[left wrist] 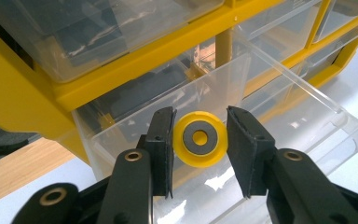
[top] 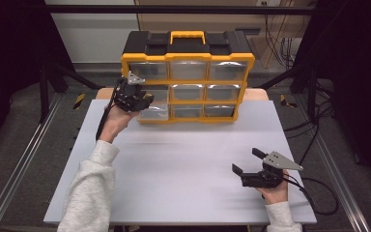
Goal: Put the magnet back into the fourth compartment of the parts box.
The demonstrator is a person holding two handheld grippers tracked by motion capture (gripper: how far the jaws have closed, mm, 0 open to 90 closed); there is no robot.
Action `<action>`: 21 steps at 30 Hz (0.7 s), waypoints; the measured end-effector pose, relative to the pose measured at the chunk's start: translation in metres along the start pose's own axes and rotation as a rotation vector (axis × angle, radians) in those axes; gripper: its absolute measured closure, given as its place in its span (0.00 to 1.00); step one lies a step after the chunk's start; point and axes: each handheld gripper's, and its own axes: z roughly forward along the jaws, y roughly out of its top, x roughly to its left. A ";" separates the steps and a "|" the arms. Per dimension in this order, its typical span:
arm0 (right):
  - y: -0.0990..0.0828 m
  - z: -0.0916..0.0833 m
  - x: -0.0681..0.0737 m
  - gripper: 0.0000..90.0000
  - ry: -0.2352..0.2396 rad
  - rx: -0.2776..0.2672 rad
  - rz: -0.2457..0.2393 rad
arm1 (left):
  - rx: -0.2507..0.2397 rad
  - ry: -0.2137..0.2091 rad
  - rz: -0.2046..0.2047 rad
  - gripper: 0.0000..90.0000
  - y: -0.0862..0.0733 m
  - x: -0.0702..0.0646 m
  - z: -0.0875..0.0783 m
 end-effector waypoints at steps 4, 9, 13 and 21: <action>0.000 0.000 0.000 0.00 0.001 0.000 0.000 | 0.014 0.008 0.002 0.69 0.000 -0.001 0.001; 0.000 0.001 0.000 0.00 0.002 0.000 -0.002 | 0.012 0.010 -0.006 0.68 0.000 -0.001 0.001; 0.000 0.000 0.000 0.00 0.001 -0.001 0.001 | -0.008 -0.002 -0.031 0.61 0.001 -0.001 -0.003; 0.000 0.000 0.000 0.00 0.003 -0.005 -0.003 | -0.097 -0.030 -0.059 0.43 0.002 0.001 -0.027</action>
